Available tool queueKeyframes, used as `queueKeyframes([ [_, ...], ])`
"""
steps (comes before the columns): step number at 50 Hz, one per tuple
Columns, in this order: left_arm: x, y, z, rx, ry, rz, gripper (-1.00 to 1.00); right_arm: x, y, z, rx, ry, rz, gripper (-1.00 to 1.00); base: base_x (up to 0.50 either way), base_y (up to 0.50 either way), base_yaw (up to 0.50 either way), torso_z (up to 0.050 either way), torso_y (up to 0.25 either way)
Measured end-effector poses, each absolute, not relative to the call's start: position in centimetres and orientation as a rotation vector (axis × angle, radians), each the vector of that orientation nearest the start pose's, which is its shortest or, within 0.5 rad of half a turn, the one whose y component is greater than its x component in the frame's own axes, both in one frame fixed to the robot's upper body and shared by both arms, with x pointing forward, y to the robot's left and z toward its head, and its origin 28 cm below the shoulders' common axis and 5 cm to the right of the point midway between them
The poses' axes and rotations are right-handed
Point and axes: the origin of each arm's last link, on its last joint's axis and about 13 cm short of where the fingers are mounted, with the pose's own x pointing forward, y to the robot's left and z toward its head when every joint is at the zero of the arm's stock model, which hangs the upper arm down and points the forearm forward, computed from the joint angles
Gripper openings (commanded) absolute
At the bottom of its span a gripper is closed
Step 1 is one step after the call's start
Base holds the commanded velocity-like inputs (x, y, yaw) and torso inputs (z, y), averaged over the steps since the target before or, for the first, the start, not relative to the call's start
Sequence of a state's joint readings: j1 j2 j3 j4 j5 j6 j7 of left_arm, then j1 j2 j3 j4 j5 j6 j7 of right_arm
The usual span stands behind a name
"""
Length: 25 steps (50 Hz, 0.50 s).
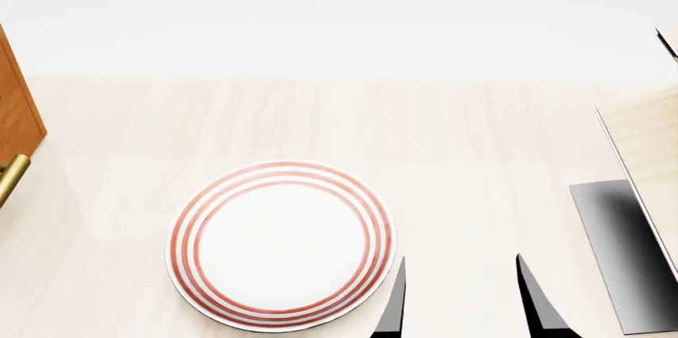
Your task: Close the top drawer of the cabinet.
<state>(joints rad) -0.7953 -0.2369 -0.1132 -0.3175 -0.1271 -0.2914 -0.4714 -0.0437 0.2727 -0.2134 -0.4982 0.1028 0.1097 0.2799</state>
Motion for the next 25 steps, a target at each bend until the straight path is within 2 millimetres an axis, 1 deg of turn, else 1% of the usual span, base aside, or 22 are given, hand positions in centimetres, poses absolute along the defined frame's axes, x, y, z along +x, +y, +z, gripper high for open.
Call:
queueKeyframes([
  [14,37.0,30.0,17.2,-0.034,-0.191,0.723,1.00,19.1,-9.8,9.0,-0.071,-0.298,0.015,1.00,0.00,0.00,0.00,0.000,0.000],
  [25,37.5,30.0,17.4,-0.037,-0.185,0.740,1.00,19.2,-9.8,8.8,-0.066,-0.291,0.016,1.00,0.00,0.00,0.00,0.000,0.000],
])
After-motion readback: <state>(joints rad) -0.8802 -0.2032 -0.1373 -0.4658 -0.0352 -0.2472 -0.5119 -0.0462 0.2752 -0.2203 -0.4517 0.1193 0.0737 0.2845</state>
